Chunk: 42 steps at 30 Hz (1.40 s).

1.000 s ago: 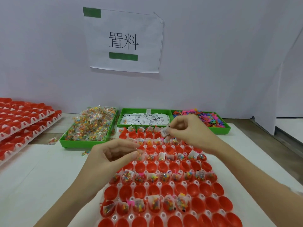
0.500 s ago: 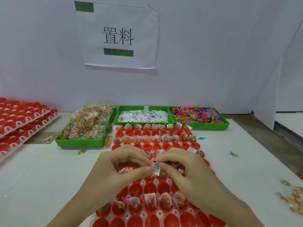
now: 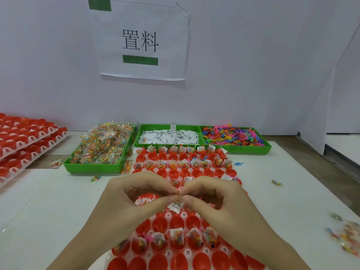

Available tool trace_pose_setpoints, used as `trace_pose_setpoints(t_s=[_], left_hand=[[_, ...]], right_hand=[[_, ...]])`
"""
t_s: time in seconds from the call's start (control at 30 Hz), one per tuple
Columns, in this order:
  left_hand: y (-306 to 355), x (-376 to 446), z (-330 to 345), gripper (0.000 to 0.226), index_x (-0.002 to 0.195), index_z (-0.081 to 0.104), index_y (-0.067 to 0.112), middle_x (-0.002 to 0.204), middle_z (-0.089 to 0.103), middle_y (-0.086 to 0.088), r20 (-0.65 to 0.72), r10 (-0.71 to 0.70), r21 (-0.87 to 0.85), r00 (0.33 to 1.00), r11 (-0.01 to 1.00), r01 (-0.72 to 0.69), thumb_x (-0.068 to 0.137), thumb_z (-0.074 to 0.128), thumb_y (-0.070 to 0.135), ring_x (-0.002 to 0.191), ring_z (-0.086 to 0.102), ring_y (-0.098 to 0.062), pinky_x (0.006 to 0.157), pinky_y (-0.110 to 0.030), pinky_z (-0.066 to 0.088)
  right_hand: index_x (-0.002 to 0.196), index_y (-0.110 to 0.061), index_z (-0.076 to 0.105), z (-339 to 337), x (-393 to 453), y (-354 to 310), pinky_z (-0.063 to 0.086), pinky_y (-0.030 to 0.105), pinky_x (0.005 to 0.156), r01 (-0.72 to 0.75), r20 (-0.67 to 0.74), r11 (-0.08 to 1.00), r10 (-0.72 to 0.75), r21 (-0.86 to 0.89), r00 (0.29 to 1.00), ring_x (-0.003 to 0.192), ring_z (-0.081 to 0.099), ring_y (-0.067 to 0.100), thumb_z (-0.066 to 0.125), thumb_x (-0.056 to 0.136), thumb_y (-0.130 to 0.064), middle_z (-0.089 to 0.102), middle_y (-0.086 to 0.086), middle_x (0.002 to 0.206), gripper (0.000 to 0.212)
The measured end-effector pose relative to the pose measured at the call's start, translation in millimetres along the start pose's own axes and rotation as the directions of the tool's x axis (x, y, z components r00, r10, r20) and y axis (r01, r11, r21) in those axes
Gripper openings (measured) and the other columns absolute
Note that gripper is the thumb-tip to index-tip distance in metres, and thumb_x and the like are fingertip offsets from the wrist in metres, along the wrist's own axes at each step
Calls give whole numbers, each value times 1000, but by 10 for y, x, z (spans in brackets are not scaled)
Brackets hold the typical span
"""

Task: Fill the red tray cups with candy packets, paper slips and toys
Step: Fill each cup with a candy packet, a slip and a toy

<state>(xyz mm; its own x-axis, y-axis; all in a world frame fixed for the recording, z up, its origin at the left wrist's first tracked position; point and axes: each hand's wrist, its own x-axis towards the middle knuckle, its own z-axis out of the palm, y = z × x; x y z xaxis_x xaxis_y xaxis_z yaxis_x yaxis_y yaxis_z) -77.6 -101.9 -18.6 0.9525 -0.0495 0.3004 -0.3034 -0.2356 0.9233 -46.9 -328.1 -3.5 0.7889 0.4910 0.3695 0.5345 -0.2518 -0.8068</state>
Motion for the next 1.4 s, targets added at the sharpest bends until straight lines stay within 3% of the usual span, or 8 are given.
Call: trace_pose_setpoints(t_s=[0.13, 0.33, 0.5, 0.67, 0.83, 1.0, 1.27, 1.4], left_hand=[[59, -17, 0, 24, 98, 81, 30, 102, 80, 0, 14, 14, -15, 1000, 1000, -14, 77, 86, 39, 98, 76, -22, 88, -47, 61], [179, -4, 11, 17, 91, 82, 20, 89, 79, -7, -42, 134, -57, 990, 989, -137, 76, 85, 14, 85, 77, -22, 79, -24, 60], [200, 16, -74, 19, 95, 80, 17, 91, 79, -9, -93, 127, -66, 988, 989, -134, 76, 84, 13, 86, 77, -25, 80, -25, 60], [191, 52, -125, 26, 100, 79, 21, 91, 79, -8, -156, 143, -59, 977, 986, -154, 75, 84, 13, 86, 77, -23, 79, -21, 59], [109, 90, -129, 26, 97, 80, 19, 91, 79, -5, -167, 114, -15, 979, 993, -118, 72, 85, 13, 86, 76, -20, 79, -19, 59], [99, 83, -128, 24, 96, 80, 18, 90, 79, -6, -131, 106, -4, 986, 994, -107, 73, 84, 15, 85, 76, -22, 79, -21, 59], [116, 87, -134, 20, 92, 81, 18, 89, 79, -6, -139, 75, 14, 987, 997, -74, 73, 84, 13, 84, 76, -20, 77, -19, 59], [124, 80, -120, 19, 90, 81, 22, 90, 79, -5, -140, 40, 0, 989, 999, -40, 72, 85, 19, 85, 76, -21, 78, -20, 59]], right_hand=[[97, -32, 73, 13, 26, -20, 61, 35, 78, -26, 5, 990, 25, 138, 1000, 86, 74, 19, 74, 93, -24, 76, -2, 89, 9], [101, -18, 70, -82, 173, -54, 56, 23, 63, -60, 29, 986, 56, 156, 998, 77, 74, 20, 62, 101, -16, 77, 3, 87, 8], [96, -17, 72, -578, 835, 191, 50, 11, 60, -154, -73, 972, 143, -177, 987, 69, 72, 5, 64, 99, -19, 78, -4, 81, 9], [107, -12, 75, -1100, 1612, 833, 55, 32, 89, -303, -150, 788, 265, -536, 953, 91, 71, 17, 63, 100, -16, 77, 5, 98, 15], [113, -10, 77, -1138, 1928, 1286, 47, 26, 92, -288, -99, 658, 310, -696, 946, 109, 68, 23, 65, 99, -11, 74, 9, 119, 19], [110, -3, 76, -1007, 2071, 1508, 54, 43, 96, -280, -75, 524, 378, -804, 923, 103, 70, 29, 77, 90, -27, 76, 15, 108, 32], [101, 0, 76, -1031, 2113, 1519, 58, 44, 87, -313, -187, 523, 281, -793, 941, 91, 71, 30, 67, 92, -11, 75, 18, 98, 17], [95, -1, 75, -1101, 1927, 1327, 50, 28, 71, -362, -371, 682, 141, -635, 918, 75, 66, 19, 61, 96, -10, 75, 11, 89, 17]])
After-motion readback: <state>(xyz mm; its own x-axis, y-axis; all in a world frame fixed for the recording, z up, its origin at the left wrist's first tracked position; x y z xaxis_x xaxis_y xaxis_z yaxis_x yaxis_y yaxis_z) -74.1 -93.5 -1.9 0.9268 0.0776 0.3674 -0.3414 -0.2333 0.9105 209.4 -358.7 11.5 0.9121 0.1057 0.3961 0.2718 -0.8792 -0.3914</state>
